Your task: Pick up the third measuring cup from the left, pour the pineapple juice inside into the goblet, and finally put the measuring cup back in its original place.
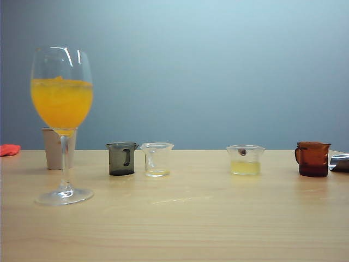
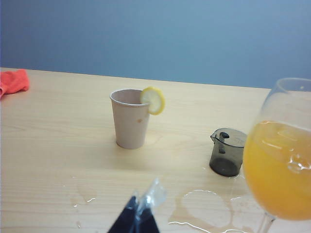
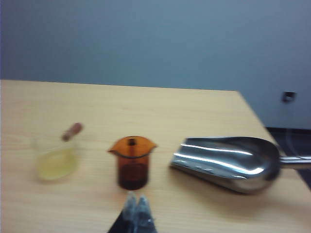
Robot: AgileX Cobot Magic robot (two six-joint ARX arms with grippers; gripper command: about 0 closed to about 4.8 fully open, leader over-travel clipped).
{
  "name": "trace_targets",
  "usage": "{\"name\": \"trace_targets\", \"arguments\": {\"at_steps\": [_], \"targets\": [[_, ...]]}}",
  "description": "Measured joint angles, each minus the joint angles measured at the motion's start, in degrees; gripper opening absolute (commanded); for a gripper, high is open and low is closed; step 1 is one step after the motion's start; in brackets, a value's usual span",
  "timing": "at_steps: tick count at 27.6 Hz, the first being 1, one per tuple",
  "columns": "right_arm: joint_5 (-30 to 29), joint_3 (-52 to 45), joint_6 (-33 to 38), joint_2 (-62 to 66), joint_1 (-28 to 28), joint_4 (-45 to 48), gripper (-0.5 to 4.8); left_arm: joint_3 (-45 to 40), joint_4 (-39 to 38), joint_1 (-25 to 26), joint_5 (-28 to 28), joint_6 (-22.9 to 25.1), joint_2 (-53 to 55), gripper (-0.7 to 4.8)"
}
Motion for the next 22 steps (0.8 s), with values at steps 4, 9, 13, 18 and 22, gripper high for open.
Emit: {"name": "trace_targets", "arguments": {"at_steps": [4,9,13,18,22], "targets": [[2.08,0.0,0.15,0.0,0.0,0.0,-0.01,0.0,0.0,0.0,0.0,0.0,0.0,-0.05],[0.83,0.02,0.26,-0.02,0.0,-0.02,-0.01,0.0,0.02,0.0,0.0,0.0,0.0,-0.05],[0.83,3.87,1.66,0.07,0.0,-2.29,-0.02,3.19,-0.66,0.0,-0.09,-1.14,0.02,-0.05],[2.27,11.67,1.73,0.74,0.0,-2.23,-0.02,11.52,-4.31,0.0,-1.27,-5.51,0.79,-0.05],[3.96,21.24,1.75,8.7,0.0,-4.07,-0.02,23.96,-10.53,0.0,-0.17,-6.47,7.72,-0.05]]}}
